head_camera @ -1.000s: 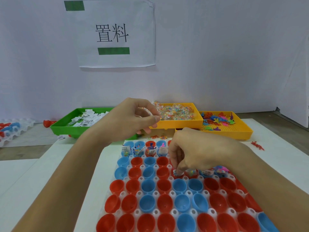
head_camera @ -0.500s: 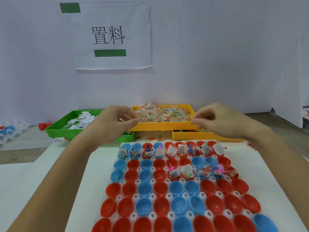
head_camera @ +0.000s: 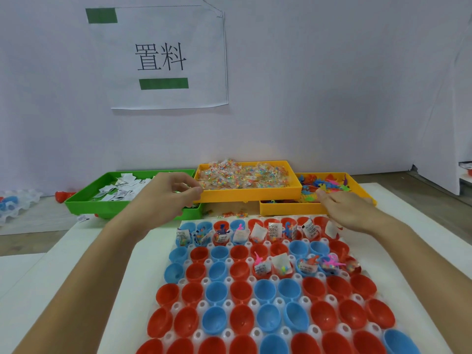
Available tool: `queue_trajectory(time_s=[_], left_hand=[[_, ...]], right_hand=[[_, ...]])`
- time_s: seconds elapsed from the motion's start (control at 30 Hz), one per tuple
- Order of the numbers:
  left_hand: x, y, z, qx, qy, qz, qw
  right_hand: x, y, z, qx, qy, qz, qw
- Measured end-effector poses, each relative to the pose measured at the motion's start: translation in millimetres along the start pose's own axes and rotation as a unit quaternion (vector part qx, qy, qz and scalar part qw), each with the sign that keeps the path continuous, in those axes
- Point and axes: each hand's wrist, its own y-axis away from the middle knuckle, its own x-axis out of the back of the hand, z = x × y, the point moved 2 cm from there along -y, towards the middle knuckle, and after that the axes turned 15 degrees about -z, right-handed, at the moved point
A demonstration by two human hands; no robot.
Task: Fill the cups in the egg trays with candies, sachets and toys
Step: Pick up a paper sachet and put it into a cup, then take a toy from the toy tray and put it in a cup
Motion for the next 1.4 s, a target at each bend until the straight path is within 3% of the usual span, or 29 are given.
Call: queue_trajectory(time_s=[0.5,0.67,0.9,1.03,1.13,1.23,1.4], left_hand=[[1.0,3.5,7.3,-0.002,-0.002,0.005,1.0],[1.5,2.4,7.9,-0.006,-0.002,0.007,1.0],[0.8,3.1,10.9,-0.017,0.0,0.0,1.0],[-0.7,3.9,14.2,-0.019,-0.006,-0.002,1.0],[-5.2,3.8,21.4,-0.033,-0.009,-0.008,0.999],[-16.4,4.6,32.6,-0.066,-0.012,-0.029,0.997],[-46.9,5.4,46.2,-0.113,-0.012,-0.135,0.984]], right_hand=[[11.8,-1.3,7.4,0.086,-0.125,0.046,0.987],[13.3,-2.8,11.6,0.122,-0.152,0.107,0.975],[13.7,-4.0,17.5,0.074,-0.173,0.183,0.965],[19.8,0.3,14.7,0.105,-0.193,0.209,0.953],[27.4,8.9,1.3,0.159,-0.223,0.185,0.944],[32.9,23.2,-23.3,0.221,-0.231,0.102,0.942],[34.9,50.9,-69.2,0.329,-0.246,-0.021,0.911]])
